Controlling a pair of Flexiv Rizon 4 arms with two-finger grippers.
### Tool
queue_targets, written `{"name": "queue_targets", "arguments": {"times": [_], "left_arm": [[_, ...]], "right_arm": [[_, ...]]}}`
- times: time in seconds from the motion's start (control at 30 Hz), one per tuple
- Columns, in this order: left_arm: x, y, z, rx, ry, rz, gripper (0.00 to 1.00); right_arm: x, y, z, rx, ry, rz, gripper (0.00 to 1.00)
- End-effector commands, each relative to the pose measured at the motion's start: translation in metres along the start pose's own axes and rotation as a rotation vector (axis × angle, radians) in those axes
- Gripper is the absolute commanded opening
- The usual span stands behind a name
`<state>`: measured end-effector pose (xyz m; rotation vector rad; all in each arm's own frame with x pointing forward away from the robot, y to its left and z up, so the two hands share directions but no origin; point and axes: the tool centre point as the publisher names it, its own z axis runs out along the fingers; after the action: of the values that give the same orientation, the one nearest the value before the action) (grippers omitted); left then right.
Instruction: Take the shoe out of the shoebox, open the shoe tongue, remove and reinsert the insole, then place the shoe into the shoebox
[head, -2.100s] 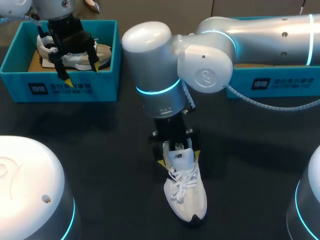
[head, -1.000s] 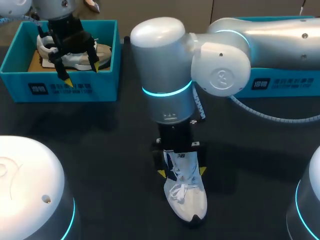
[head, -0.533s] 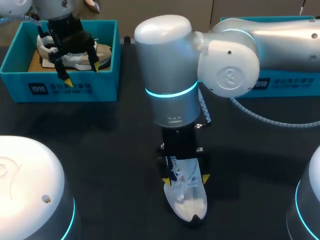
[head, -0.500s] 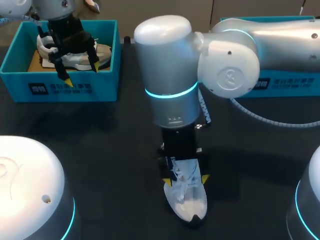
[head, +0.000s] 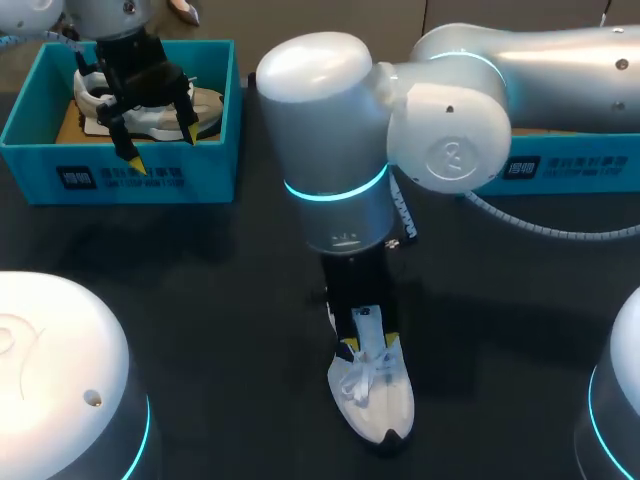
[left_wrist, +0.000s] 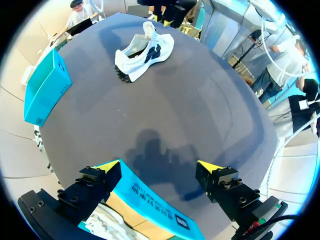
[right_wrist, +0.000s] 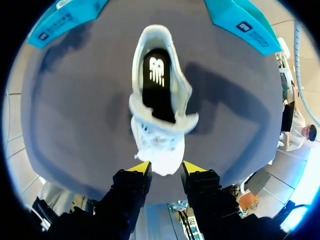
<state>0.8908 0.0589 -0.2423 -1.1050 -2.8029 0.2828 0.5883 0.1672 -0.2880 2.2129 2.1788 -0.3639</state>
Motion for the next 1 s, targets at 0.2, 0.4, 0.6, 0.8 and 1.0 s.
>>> {"name": "queue_targets", "arguments": {"times": [0.2, 0.4, 0.6, 0.8, 1.0], "left_arm": [[0.001, 0.000, 0.000, -0.003, 0.000, 0.000, 1.00], [0.001, 0.000, 0.000, -0.003, 0.000, 0.000, 1.00], [0.001, 0.000, 0.000, -0.003, 0.000, 0.000, 1.00], [0.001, 0.000, 0.000, -0.003, 0.000, 0.000, 1.00], [0.001, 0.000, 0.000, -0.003, 0.000, 0.000, 1.00]], "right_arm": [[-0.005, 0.052, 0.023, -0.011, 0.054, -0.105, 0.36], [-0.002, 0.072, 0.033, 0.012, 0.077, -0.151, 0.34], [-0.003, 0.055, 0.017, 0.007, 0.039, -0.111, 0.32], [0.008, 0.047, 0.006, -0.017, 0.011, -0.131, 0.33], [0.014, 0.074, 0.023, -0.065, 0.047, -0.245, 0.33]]}}
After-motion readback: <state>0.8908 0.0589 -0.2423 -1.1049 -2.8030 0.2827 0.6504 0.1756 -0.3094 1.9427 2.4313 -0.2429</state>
